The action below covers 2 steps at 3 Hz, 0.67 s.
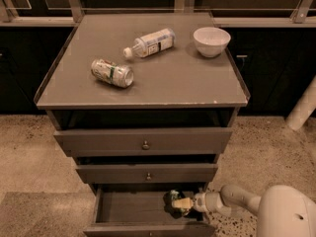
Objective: Place green can into bottom drawer
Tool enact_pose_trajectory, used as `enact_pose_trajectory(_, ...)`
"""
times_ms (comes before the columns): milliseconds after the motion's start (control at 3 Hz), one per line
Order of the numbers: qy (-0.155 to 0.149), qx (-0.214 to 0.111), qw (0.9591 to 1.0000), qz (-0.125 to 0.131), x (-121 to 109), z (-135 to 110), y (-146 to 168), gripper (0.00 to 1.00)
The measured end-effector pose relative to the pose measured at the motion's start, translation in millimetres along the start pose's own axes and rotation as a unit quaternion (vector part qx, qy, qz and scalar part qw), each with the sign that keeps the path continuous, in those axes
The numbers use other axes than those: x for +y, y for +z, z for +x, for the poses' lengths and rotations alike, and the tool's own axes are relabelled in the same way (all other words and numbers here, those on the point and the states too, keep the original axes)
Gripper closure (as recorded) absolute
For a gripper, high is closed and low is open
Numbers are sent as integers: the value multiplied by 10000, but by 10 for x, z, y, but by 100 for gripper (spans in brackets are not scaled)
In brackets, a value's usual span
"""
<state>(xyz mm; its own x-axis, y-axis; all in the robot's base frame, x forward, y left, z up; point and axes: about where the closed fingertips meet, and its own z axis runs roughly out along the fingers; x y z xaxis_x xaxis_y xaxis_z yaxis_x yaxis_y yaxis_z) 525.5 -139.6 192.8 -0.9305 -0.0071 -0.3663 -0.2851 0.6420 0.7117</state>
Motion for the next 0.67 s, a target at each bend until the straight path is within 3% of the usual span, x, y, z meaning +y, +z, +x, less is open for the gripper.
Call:
enact_pose_trajectory(333,0,0,10000,0,0,0,0,0)
enact_pose_trajectory(667,0,0,10000,0,0,0,0,0)
